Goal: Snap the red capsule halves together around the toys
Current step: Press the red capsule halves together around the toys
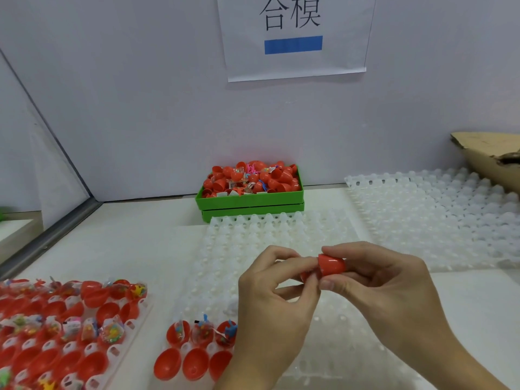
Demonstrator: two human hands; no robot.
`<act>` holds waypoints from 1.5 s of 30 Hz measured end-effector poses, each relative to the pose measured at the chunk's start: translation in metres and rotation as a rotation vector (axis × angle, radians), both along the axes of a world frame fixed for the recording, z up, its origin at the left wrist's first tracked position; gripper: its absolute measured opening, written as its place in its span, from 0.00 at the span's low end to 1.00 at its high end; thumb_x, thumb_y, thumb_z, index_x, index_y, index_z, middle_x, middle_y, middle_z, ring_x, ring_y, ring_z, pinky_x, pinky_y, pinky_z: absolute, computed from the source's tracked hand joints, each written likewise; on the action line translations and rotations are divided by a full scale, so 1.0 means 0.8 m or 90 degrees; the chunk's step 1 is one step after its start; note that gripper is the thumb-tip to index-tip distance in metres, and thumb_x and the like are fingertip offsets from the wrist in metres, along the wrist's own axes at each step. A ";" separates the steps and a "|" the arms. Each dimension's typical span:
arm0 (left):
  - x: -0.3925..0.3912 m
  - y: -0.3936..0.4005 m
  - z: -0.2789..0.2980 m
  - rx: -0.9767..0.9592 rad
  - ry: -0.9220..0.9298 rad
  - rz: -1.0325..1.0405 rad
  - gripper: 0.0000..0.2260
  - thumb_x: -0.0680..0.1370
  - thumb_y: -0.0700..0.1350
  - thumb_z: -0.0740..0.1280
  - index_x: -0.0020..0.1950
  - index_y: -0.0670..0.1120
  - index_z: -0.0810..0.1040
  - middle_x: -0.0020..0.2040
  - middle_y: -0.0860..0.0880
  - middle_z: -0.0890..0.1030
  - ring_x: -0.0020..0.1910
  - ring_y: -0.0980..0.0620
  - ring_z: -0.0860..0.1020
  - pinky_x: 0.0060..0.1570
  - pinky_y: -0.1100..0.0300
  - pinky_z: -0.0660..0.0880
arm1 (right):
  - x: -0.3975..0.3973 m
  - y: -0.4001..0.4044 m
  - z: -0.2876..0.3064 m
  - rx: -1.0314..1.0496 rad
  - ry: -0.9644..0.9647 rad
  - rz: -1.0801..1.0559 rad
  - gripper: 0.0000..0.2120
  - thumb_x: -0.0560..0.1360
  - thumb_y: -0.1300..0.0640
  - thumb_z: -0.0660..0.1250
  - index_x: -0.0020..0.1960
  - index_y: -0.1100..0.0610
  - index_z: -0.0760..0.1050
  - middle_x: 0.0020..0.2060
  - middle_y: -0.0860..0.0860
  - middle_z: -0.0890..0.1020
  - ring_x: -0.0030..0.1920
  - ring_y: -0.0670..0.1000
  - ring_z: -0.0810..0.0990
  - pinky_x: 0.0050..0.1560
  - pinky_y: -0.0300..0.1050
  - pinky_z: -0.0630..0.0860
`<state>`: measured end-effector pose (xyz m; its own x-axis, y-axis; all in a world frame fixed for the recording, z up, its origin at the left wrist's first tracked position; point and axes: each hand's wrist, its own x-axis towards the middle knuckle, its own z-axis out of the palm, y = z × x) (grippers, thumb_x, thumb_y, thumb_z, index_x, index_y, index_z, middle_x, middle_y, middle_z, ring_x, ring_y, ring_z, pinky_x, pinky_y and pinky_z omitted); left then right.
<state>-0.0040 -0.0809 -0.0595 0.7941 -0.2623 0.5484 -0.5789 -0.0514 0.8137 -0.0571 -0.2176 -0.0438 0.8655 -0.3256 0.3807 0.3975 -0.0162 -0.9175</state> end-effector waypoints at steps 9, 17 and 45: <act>0.002 0.002 0.004 -0.044 0.089 -0.030 0.09 0.75 0.37 0.72 0.46 0.52 0.86 0.44 0.53 0.82 0.38 0.49 0.83 0.39 0.59 0.82 | -0.001 0.004 0.000 -0.020 0.012 -0.024 0.16 0.62 0.61 0.75 0.47 0.47 0.86 0.40 0.50 0.88 0.43 0.49 0.87 0.44 0.35 0.81; 0.003 0.005 0.005 -0.008 0.068 -0.076 0.15 0.71 0.44 0.74 0.54 0.61 0.81 0.48 0.55 0.82 0.47 0.49 0.82 0.42 0.61 0.81 | -0.001 0.000 -0.001 -0.021 0.029 -0.057 0.15 0.63 0.58 0.74 0.47 0.45 0.85 0.40 0.49 0.88 0.40 0.50 0.87 0.41 0.36 0.81; 0.005 0.013 0.008 0.122 -0.121 -0.036 0.08 0.77 0.39 0.67 0.51 0.49 0.83 0.45 0.56 0.80 0.46 0.56 0.81 0.42 0.69 0.79 | -0.001 0.004 -0.004 -0.008 0.031 -0.040 0.11 0.62 0.59 0.75 0.43 0.49 0.87 0.39 0.50 0.88 0.40 0.49 0.87 0.41 0.34 0.80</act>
